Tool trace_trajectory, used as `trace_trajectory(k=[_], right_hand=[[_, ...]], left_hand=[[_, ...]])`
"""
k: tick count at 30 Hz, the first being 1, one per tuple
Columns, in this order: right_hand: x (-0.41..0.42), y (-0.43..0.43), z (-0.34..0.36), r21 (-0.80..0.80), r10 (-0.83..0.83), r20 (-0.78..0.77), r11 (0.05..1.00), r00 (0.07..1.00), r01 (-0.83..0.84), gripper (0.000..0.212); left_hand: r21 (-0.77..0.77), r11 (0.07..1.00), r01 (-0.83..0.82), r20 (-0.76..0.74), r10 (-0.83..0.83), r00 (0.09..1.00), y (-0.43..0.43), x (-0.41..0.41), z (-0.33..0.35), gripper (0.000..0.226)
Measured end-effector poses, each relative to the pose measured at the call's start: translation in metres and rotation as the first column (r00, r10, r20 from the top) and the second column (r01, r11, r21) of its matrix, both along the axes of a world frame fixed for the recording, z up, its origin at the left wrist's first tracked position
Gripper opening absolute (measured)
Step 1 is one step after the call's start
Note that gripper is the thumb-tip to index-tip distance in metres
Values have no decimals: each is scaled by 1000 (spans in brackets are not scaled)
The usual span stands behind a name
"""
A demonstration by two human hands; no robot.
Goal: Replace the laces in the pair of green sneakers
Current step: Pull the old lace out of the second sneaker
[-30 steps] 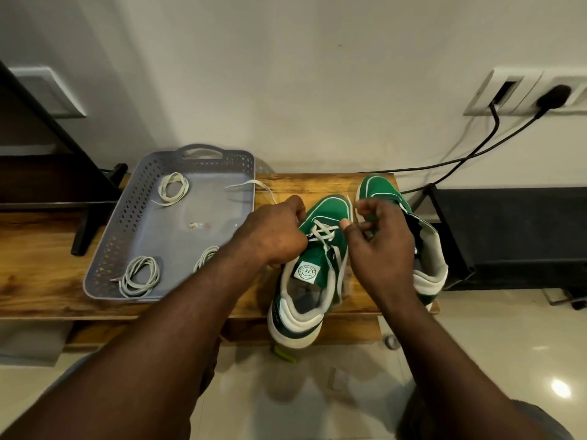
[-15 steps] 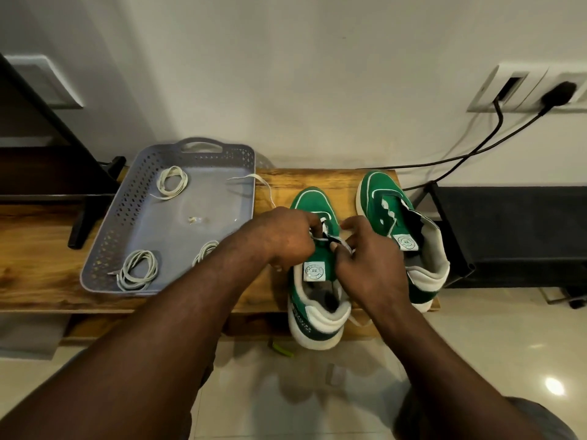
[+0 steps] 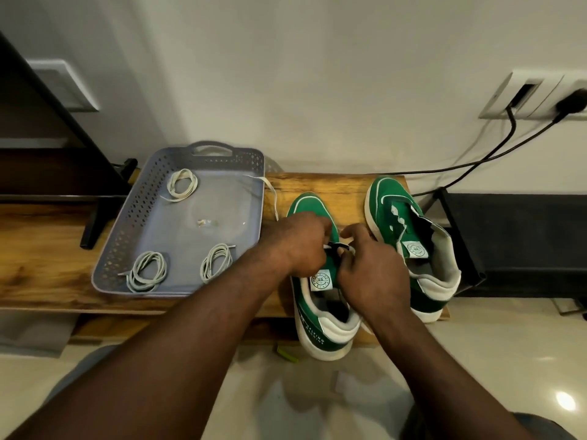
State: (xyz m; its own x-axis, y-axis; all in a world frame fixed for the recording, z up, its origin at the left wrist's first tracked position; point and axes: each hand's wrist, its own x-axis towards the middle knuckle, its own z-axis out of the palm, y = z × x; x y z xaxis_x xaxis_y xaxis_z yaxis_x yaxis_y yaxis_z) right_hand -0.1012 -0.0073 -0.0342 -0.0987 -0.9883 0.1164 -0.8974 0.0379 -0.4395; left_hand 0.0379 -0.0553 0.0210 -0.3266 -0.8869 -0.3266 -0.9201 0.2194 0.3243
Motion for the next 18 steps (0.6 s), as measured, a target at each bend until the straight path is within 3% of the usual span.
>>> trace_trajectory(k=[8, 11, 13, 16, 18], right_hand=[[5, 1, 2, -63, 16, 26, 998, 1000, -14, 37], [4, 1, 1, -64, 9, 24, 998, 1000, -7, 36], [4, 1, 0, -48, 8, 8, 999, 1000, -8, 34], [3, 5, 4, -59, -6, -1, 998, 1000, 6, 31], [2, 7, 4, -84, -6, -3, 996, 1000, 5, 31]], left_hand=[[14, 991, -133, -40, 134, 990, -1, -4, -3, 20], [7, 991, -134, 25, 134, 991, -1, -7, -7, 17], [71, 980, -186, -90, 192, 977, -5, -6, -12, 27], [317, 896, -312, -423, 428, 799, -5, -2, -3, 28], [440, 828, -347, -497, 546, 674, -4, -1, 2, 25]])
